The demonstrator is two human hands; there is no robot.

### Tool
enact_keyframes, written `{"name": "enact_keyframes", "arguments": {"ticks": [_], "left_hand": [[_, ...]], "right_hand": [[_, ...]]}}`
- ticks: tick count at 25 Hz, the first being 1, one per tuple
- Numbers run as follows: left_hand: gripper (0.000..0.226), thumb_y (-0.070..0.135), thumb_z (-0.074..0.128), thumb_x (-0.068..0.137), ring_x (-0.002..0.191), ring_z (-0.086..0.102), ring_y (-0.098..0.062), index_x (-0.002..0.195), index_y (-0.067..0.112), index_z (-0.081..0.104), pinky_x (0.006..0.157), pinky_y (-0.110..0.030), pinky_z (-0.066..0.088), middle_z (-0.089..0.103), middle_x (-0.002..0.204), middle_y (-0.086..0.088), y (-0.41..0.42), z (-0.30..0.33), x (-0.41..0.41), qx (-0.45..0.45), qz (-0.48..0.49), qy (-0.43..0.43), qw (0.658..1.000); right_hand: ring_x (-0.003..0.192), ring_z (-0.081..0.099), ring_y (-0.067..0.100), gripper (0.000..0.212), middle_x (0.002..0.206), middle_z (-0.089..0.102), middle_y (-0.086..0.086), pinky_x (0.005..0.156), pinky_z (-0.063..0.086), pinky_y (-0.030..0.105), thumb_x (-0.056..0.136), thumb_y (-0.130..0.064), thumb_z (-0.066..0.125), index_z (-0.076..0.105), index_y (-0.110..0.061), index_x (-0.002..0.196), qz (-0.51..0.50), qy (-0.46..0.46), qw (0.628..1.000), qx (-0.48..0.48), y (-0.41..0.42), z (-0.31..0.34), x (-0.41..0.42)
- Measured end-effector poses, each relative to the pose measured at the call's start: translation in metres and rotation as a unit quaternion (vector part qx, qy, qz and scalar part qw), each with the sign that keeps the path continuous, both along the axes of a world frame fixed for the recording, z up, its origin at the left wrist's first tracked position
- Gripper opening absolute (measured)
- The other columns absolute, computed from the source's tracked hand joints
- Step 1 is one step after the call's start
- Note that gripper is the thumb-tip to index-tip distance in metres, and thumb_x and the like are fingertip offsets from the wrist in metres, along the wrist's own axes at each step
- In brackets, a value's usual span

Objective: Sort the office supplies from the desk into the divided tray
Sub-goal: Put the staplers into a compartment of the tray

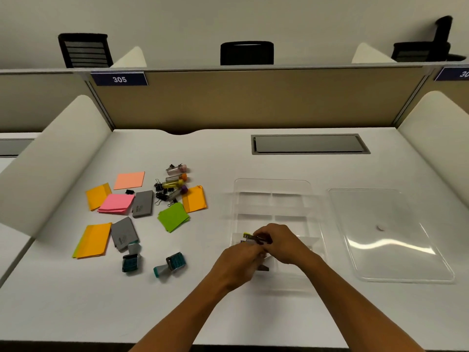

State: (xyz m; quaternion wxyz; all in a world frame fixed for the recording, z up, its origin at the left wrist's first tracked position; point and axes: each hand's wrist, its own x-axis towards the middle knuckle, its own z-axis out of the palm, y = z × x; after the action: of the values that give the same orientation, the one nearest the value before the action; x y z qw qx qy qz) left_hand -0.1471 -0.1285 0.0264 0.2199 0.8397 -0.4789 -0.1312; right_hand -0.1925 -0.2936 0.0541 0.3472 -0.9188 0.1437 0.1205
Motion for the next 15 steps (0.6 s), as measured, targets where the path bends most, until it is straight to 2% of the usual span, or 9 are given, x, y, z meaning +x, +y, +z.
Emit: {"name": "enact_keyframes", "arguments": {"ticks": [2, 6, 10, 13, 15], "left_hand": [[0.027, 0.033, 0.047, 0.097, 0.086, 0.065, -0.015, 0.114, 0.022, 0.065, 0.073, -0.017, 0.045, 0.071, 0.103, 0.003, 0.008, 0.001, 0.002, -0.061, 0.033, -0.026, 0.997], [0.028, 0.037, 0.049, 0.094, 0.081, 0.068, -0.012, 0.113, 0.024, 0.066, 0.070, -0.012, 0.044, 0.073, 0.096, 0.006, 0.018, 0.003, 0.007, -0.110, 0.082, -0.074, 0.988], [0.026, 0.037, 0.053, 0.094, 0.078, 0.067, -0.007, 0.115, 0.026, 0.063, 0.066, -0.012, 0.045, 0.073, 0.094, 0.010, 0.026, 0.006, 0.011, -0.134, 0.150, -0.071, 0.977], [0.020, 0.035, 0.054, 0.093, 0.076, 0.063, -0.004, 0.106, 0.028, 0.067, 0.066, -0.010, 0.045, 0.072, 0.092, 0.013, 0.032, 0.004, 0.015, -0.142, 0.171, -0.048, 0.974], [0.019, 0.035, 0.054, 0.092, 0.075, 0.062, -0.003, 0.102, 0.029, 0.068, 0.067, -0.012, 0.049, 0.072, 0.091, 0.013, 0.036, 0.003, 0.015, -0.139, 0.173, -0.042, 0.974]], "right_hand": [[0.103, 0.062, 0.013, 0.031, 0.117, 0.066, -0.001, 0.078, 0.042, 0.011, 0.090, -0.012, 0.067, 0.068, -0.018, 0.120, 0.009, 0.005, 1.000, -0.003, 0.006, 0.000, -0.002], [0.100, 0.066, 0.021, 0.036, 0.116, 0.068, 0.001, 0.087, 0.054, 0.029, 0.087, -0.006, 0.067, 0.067, -0.022, 0.118, 0.061, 0.037, 0.997, -0.038, 0.025, -0.006, -0.008], [0.111, 0.063, 0.022, 0.047, 0.128, 0.064, 0.002, 0.092, 0.050, 0.029, 0.086, -0.012, 0.072, 0.059, -0.024, 0.130, 0.078, 0.038, 0.991, -0.103, 0.032, -0.003, -0.008], [0.118, 0.060, 0.022, 0.049, 0.137, 0.059, 0.000, 0.095, 0.048, 0.030, 0.087, -0.021, 0.072, 0.057, -0.026, 0.134, 0.108, 0.026, 0.978, -0.178, 0.036, 0.003, -0.007], [0.118, 0.060, 0.020, 0.048, 0.136, 0.059, -0.004, 0.091, 0.047, 0.029, 0.087, -0.022, 0.070, 0.057, -0.029, 0.133, 0.125, 0.004, 0.973, -0.197, 0.040, 0.008, -0.005]]}}
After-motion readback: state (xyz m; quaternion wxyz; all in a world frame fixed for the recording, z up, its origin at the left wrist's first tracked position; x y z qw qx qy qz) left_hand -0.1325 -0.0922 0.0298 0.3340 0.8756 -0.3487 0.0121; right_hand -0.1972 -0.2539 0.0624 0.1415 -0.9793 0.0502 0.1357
